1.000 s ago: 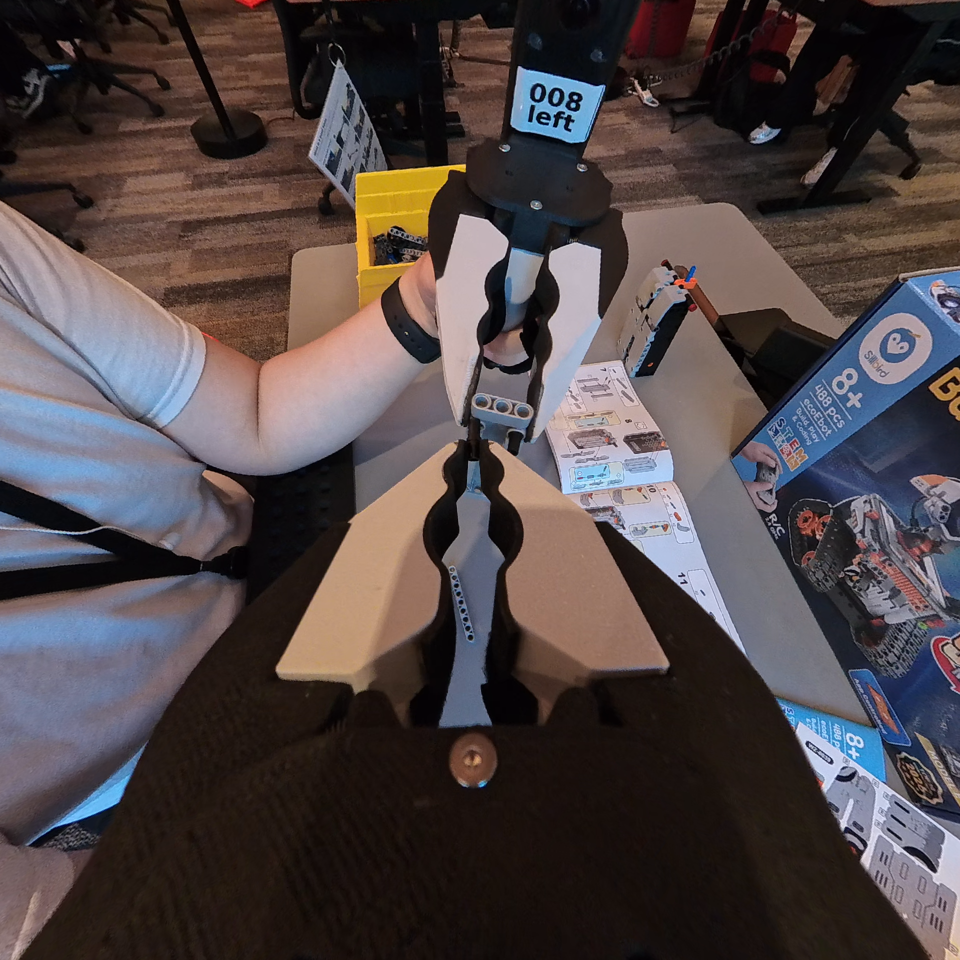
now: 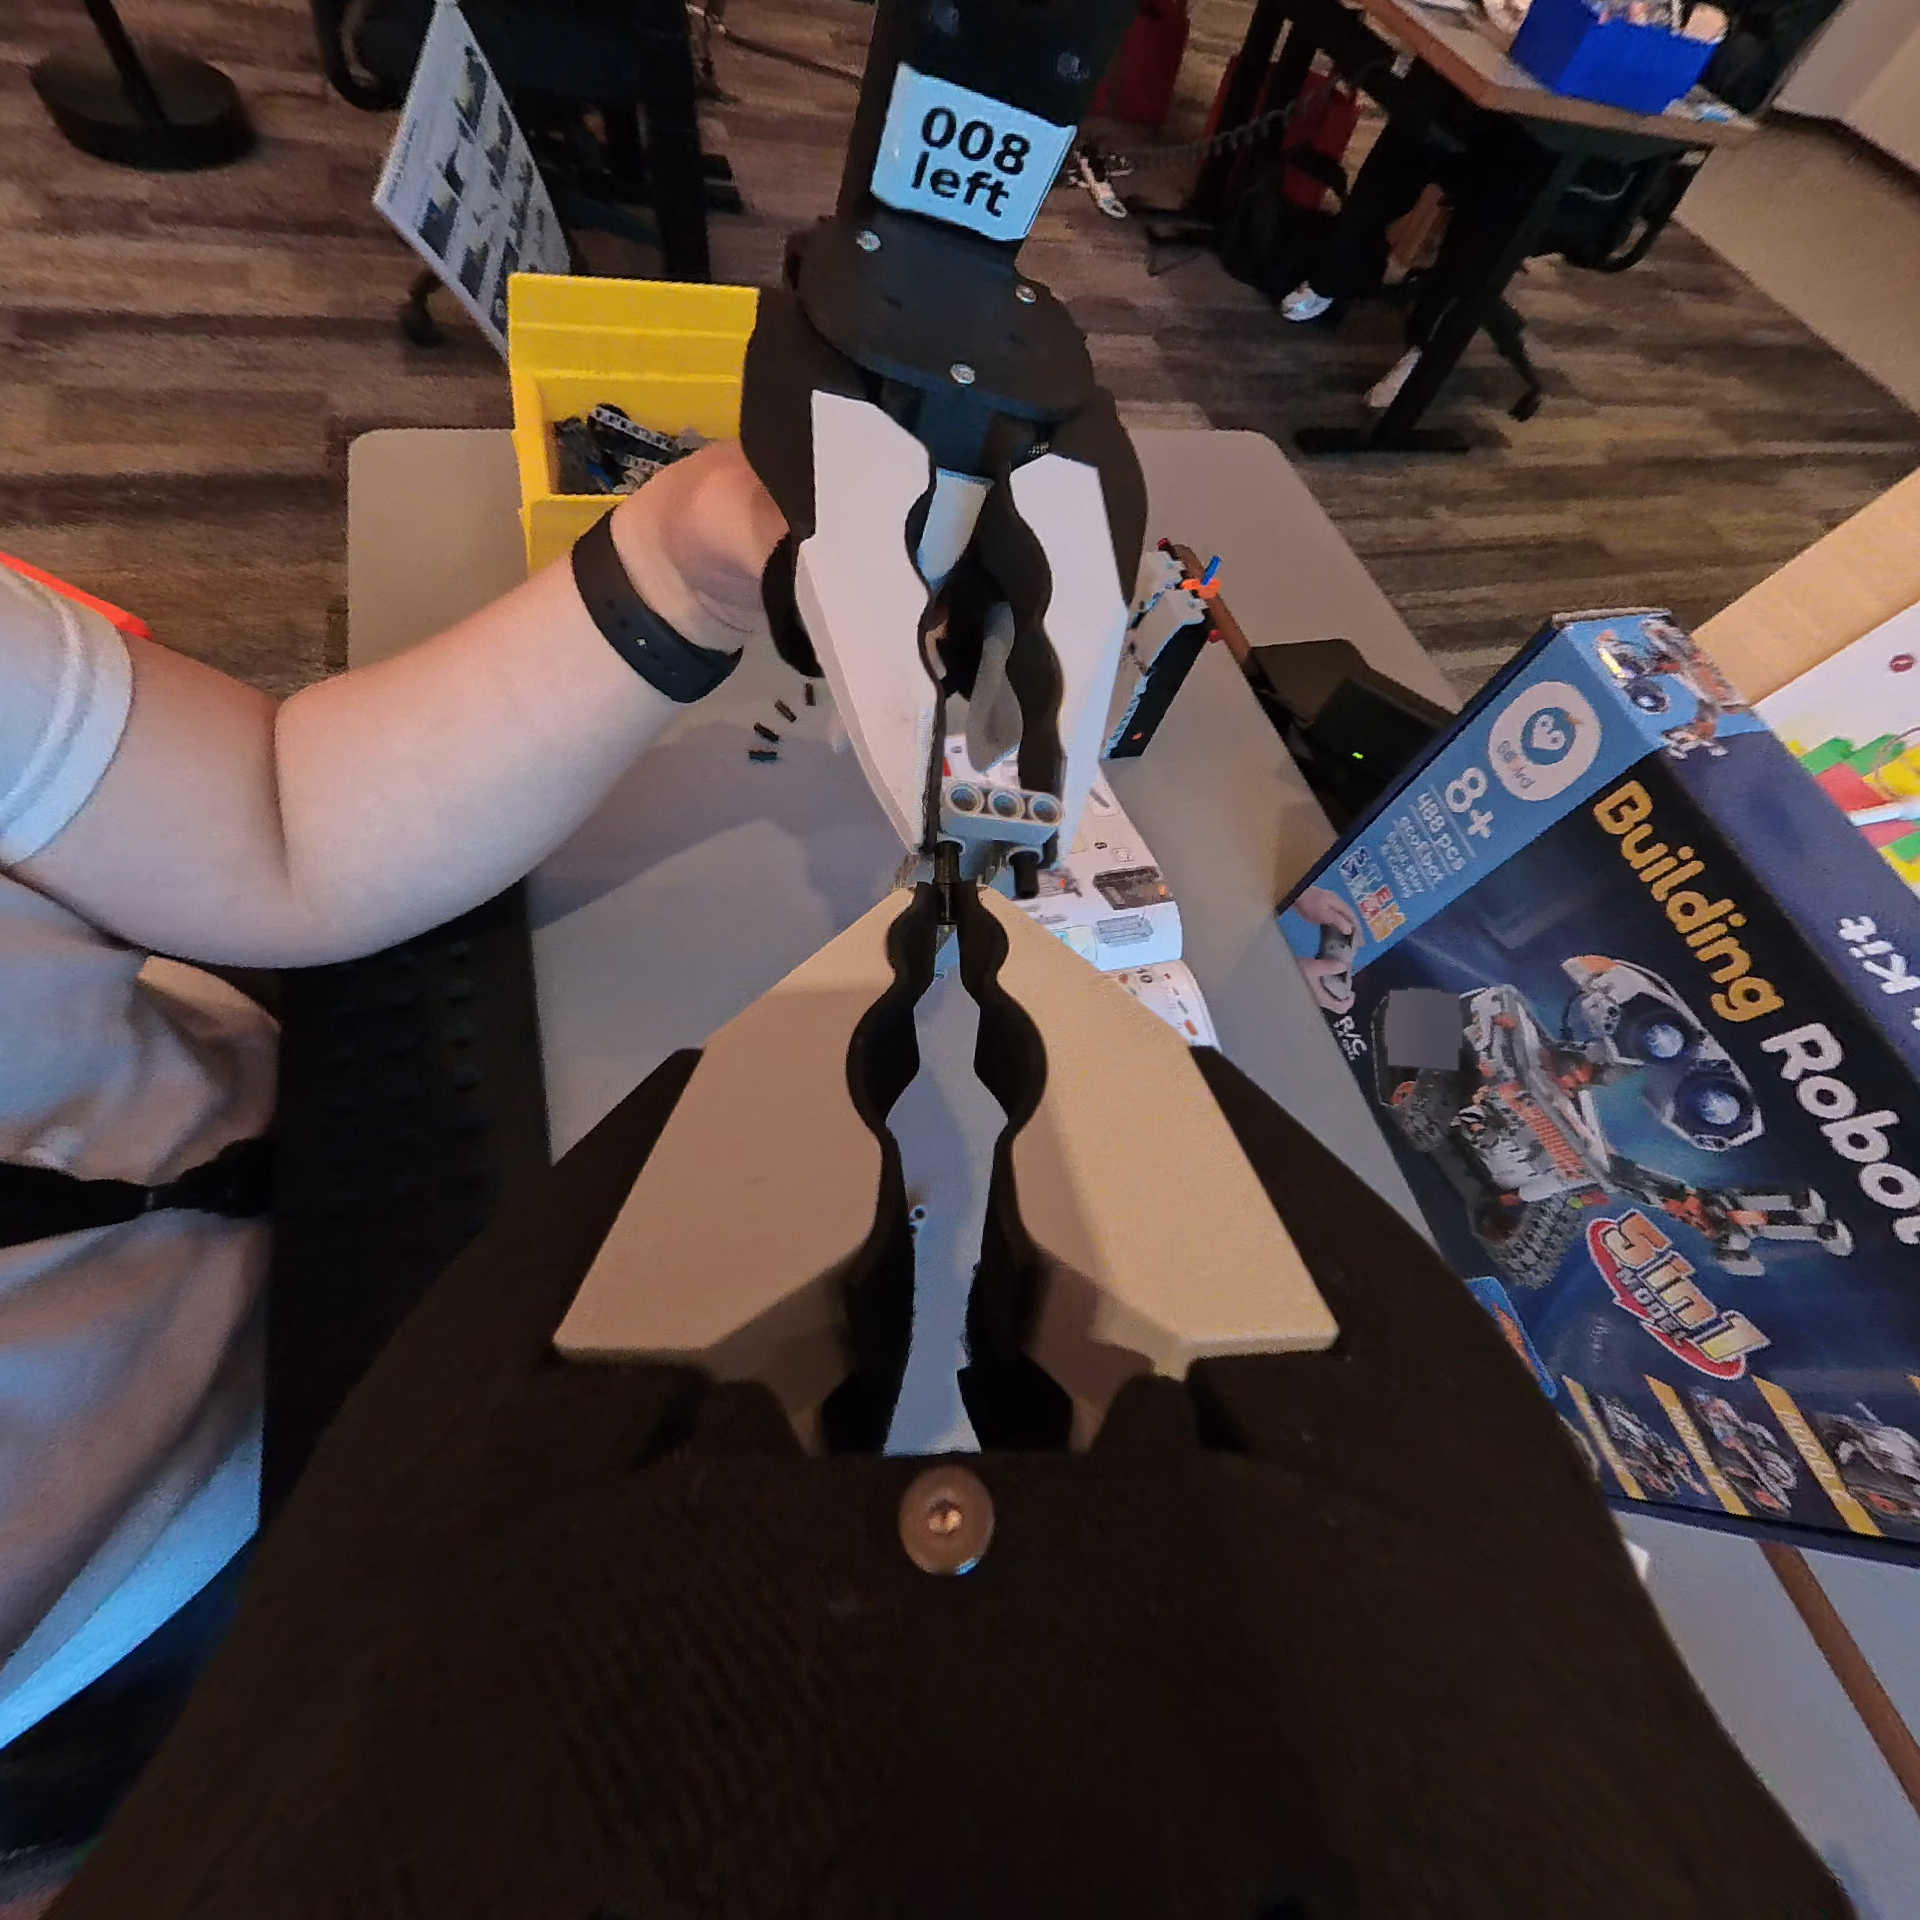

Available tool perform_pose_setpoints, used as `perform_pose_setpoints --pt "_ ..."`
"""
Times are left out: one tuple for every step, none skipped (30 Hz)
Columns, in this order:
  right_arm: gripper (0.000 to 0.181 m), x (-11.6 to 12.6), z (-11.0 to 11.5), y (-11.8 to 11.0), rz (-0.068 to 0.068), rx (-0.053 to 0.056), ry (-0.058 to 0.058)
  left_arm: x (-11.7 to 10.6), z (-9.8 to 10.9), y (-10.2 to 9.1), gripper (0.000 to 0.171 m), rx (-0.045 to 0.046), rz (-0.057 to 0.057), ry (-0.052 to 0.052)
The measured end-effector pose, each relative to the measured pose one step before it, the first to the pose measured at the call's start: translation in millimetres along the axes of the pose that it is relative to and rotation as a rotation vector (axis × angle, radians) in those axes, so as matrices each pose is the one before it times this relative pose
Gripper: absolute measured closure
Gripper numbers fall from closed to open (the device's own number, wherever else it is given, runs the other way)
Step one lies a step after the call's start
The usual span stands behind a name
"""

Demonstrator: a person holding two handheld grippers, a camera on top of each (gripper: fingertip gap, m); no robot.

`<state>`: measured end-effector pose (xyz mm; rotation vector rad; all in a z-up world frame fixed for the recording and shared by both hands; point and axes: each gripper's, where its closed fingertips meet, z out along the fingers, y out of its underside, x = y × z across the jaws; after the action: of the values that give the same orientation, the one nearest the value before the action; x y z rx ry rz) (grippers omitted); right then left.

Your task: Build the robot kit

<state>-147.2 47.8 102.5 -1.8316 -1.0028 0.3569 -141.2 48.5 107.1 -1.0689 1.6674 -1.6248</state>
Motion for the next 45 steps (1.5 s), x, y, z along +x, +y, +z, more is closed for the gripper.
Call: perform_pose_setpoints --pt "0.178 2.52 0.22 0.36 -0.0022 -0.0035 0.0162 -2.26 0.11 -0.66 0.150 0.00436 0.0010 -0.0123" --pt "0.179 2.12 0.38 1.67 -0.0016 -0.0098 0.0118 -2.42 0.78 0.57 0.150 -0.00309 -0.0057 -0.0108" --pt "0.179 1.78 0.36 0.86 -0.0056 -0.0034 0.0091 -2.07 0.56 0.71 0.149 -0.00153 -0.0091 -0.0062" --pt "0.179 1.08 0.69 0.37 -0.0085 -0.0012 0.0050 -1.16 -0.07 0.41 0.149 0.00163 -0.0044 -0.0009" --pt "0.179 1.55 1.14 0.98 -0.0095 -0.0061 0.0101 -1.91 -0.12 0.95 0.149 -0.00116 -0.0067 -0.0059" --pt "0.179 0.02 1.69 1.62 -0.0078 -0.0115 0.0013 -1.05 -0.36 1.86 0.149 -0.00965 -0.0050 -0.0026" --pt "0.179 0.28 1.29 0.42 -0.0157 -0.0049 0.0058 -0.72 -0.58 1.40 0.150 -0.00736 -0.0017 -0.0043" --pt "0.179 -0.72 1.22 -0.06 -0.0104 -0.0019 0.0006 0.05 -0.99 0.54 0.150 -0.00439 -0.0007 -0.0020" --pt "0.179 -1.55 1.37 1.43 -0.0097 -0.0120 -0.0054 0.77 -0.46 2.09 0.150 -0.01456 0.0008 0.0001" --pt "0.178 -0.40 1.71 2.04 -0.0107 -0.0134 0.0022 -0.38 -0.06 2.49 0.150 -0.01677 0.0045 -0.0056" --pt "0.178 0.47 1.79 2.14 -0.0042 -0.0135 0.0027 -1.30 0.16 1.90 0.149 -0.01078 0.0049 -0.0086" --pt "0.178 0.05 1.33 1.82 -0.0067 -0.0095 -0.0019 -1.16 0.52 2.28 0.149 -0.01129 -0.0089 -0.0032" --pt "0.178 -1.45 1.04 0.85 -0.0057 -0.0019 -0.0107 0.42 -0.08 1.84 0.150 -0.00874 -0.0086 0.0076" --pt "0.178 -0.34 0.88 0.76 -0.0110 -0.0054 -0.0005 -0.01 -0.05 1.61 0.149 -0.00630 -0.0051 0.0026" --pt "0.178 -0.75 1.27 1.49 -0.0131 -0.0113 0.0006 -0.17 0.14 2.16 0.149 -0.01287 -0.0083 0.0007" --pt "0.178 -0.14 1.61 1.51 -0.0146 -0.0134 0.0065 -0.48 0.11 1.81 0.150 -0.01236 0.0010 -0.0063" --pt "0.178 -0.39 1.38 1.25 -0.0122 -0.0132 0.0049 -0.55 0.20 1.97 0.150 -0.01274 -0.0030 -0.0067" --pt "0.178 -0.59 1.63 1.43 -0.0113 -0.0130 0.0032 -0.41 0.08 1.83 0.149 -0.01525 -0.0050 -0.0051" --pt "0.178 0.59 1.41 1.19 -0.0127 -0.0112 0.0099 -1.08 0.23 1.55 0.149 -0.01100 -0.0021 -0.0113" --pt "0.178 0.10 1.18 0.37 -0.0075 -0.0055 0.0043 -0.70 -0.24 1.14 0.150 -0.00891 -0.0097 -0.0060" --pt "0.178 0.64 1.03 -0.02 -0.0025 -0.0032 0.0070 -0.96 -0.51 0.56 0.149 -0.00567 -0.0066 -0.0083" --pt "0.178 0.80 0.95 0.04 0.0025 -0.0037 0.0056 -1.31 -0.64 0.52 0.149 -0.00619 -0.0060 -0.0133" --pt "0.178 -0.02 1.06 -0.03 -0.0040 -0.0043 0.0045 -0.67 -0.55 0.60 0.149 -0.01029 -0.0022 -0.0120" --pt "0.178 1.32 0.59 -0.52 -0.0056 -0.0019 0.0145 -0.97 -0.74 -0.47 0.149 -0.00232 0.0026 -0.0166" --pt "0.178 -0.16 0.67 -0.68 -0.0075 -0.0040 0.0081 -0.33 -0.94 0.16 0.149 -0.00483 -0.0134 -0.0066" --pt "0.178 0.50 0.85 -0.82 -0.0122 -0.0043 0.0152 -0.46 -0.93 0.13 0.149 -0.00441 -0.0161 -0.0026" --pt "0.178 2.13 0.89 -0.86 -0.0083 -0.0034 0.0220 -1.70 -1.24 -0.78 0.150 0.00457 -0.0109 -0.0101" --pt "0.179 0.73 1.36 -0.49 -0.0101 -0.0034 0.0120 -1.54 -1.06 0.10 0.150 -0.00200 -0.0219 -0.0070" --pt "0.178 0.27 1.31 -0.42 -0.0043 -0.0014 0.0047 -0.85 -0.80 0.59 0.149 -0.00603 -0.0238 -0.0046" --pt "0.179 1.71 0.75 -0.86 -0.0013 0.0017 0.0140 -1.50 -1.14 -0.61 0.149 0.00343 -0.0130 -0.0098" --pt "0.179 1.57 0.49 -0.80 -0.0026 0.0010 0.0131 -1.49 -0.98 -1.11 0.149 0.00493 -0.0233 -0.0087" --pt "0.179 1.02 0.77 0.05 0.0027 -0.0038 0.0079 -1.27 -0.40 -0.29 0.149 -0.00194 -0.0223 -0.0077" --pt "0.179 1.70 0.66 0.12 -0.0038 -0.0035 0.0138 -1.65 -0.16 -0.65 0.150 0.00199 -0.0174 -0.0125" --pt "0.179 0.93 0.77 0.16 -0.0066 -0.0022 0.0089 -1.37 -0.04 -0.23 0.149 -0.00006 -0.0215 -0.0086" --pt "0.179 0.38 0.63 0.04 -0.0034 -0.0008 0.0035 -0.80 -0.22 0.14 0.149 -0.00206 -0.0205 -0.0040" --pt "0.179 1.25 0.23 -0.79 -0.0018 0.0047 0.0085 -0.83 -0.47 -0.65 0.149 0.00446 -0.0182 -0.0031" --pt "0.179 1.34 -0.06 -1.47 -0.0028 0.0069 0.0099 -0.57 -0.98 -1.30 0.149 0.00994 -0.0230 0.0015" --pt "0.179 0.56 -0.30 -1.55 -0.0121 0.0065 0.0093 0.16 -1.05 -0.93 0.150 0.00894 -0.0268 0.0087" --pt "0.179 0.31 0.03 -1.10 -0.0144 0.0032 0.0089 0.25 -0.99 -0.35 0.150 0.00601 -0.0227 0.0095" --pt "0.179 0.69 0.48 -0.45 -0.0199 -0.0007 0.0129 -0.49 -0.61 -0.21 0.150 0.00478 -0.0147 0.0039" --pt "0.178 0.37 0.85 0.34 -0.0260 -0.0021 0.0104 -0.77 -0.11 0.22 0.150 0.00065 -0.0084 -0.0003" --pt "0.178 0.25 0.08 0.04 -0.0125 -0.0002 0.0046 -0.49 0.06 0.46 0.150 -0.00095 -0.0014 0.0004" --pt "0.179 0.39 -0.28 -0.64 -0.0098 0.0064 0.0027 0.30 -0.12 -0.22 0.150 0.00207 0.0017 0.0016" --pt "0.178 0.39 -0.13 -0.65 -0.0093 0.0057 0.0038 0.21 -0.43 -0.25 0.150 -0.00077 0.0110 -0.0040" --pt "0.178 2.32 0.18 -1.09 -0.0125 0.0063 0.0178 -0.62 -0.76 -2.07 0.150 0.01052 -0.0008 -0.0090"
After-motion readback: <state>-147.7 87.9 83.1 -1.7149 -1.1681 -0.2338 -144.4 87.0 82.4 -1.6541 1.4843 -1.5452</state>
